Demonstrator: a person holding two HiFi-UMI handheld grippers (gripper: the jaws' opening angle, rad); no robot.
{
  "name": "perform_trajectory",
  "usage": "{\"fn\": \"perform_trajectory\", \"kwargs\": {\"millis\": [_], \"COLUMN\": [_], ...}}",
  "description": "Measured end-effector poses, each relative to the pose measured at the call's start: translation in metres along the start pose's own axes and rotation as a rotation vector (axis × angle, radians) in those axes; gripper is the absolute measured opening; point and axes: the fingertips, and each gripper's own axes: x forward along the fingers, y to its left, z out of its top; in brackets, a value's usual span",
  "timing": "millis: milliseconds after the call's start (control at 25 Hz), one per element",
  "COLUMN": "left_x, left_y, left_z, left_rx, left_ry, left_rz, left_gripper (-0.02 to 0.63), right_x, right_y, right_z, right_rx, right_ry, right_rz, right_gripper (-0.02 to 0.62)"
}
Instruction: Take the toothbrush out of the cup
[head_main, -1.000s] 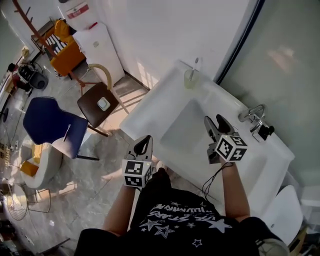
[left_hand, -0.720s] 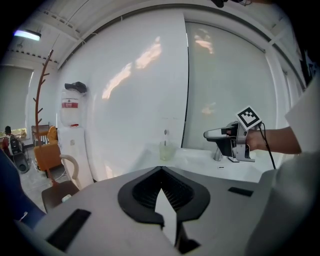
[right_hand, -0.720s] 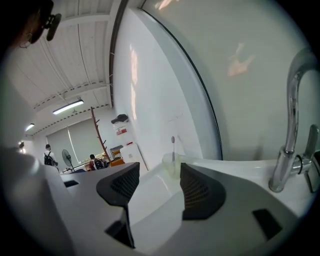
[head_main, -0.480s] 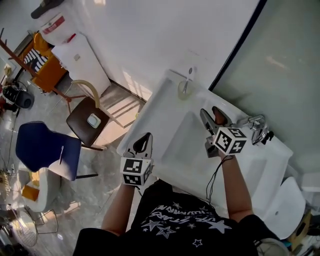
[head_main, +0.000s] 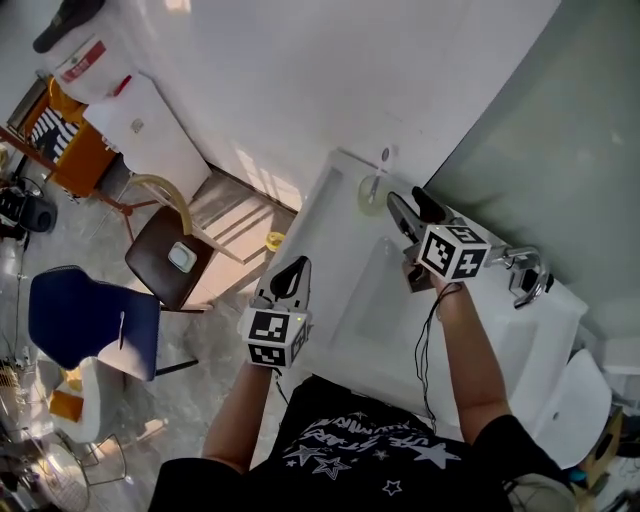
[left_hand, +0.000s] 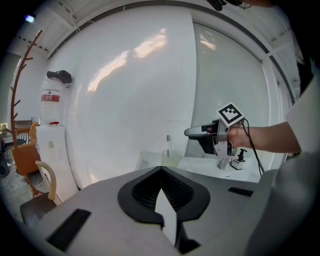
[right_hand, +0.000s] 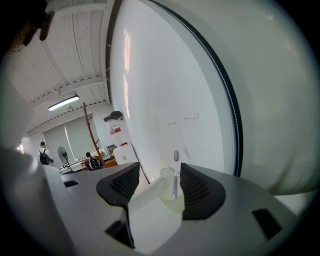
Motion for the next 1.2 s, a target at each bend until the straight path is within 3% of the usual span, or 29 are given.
{"fn": "perform_trajectory", "kwargs": {"millis": [400, 680, 1200], "left_x": [0.037, 0.055, 0.071], "left_y": [0.029, 0.048, 0.049], "left_z": [0.002, -0.009, -0.038], "left_rx": [-0.027, -0.036, -0.105], "left_ry": [0.026, 0.046, 0.123], "left_rz": [-0.012, -0.006, -0.019], "left_gripper": [0.015, 0.015, 0.015], "right_x": [0.07, 0.101, 0.117], "right_y": [-0.025, -0.042, -0.054], "right_z": [-0.011, -0.023, -0.029], "right_rx": [0.023, -0.036, -0.105], "right_ry": [0.084, 0.139, 0.108], "right_rz": [-0.031, -0.052, -0.05], "right_gripper": [0.252, 0.249, 0.182]}}
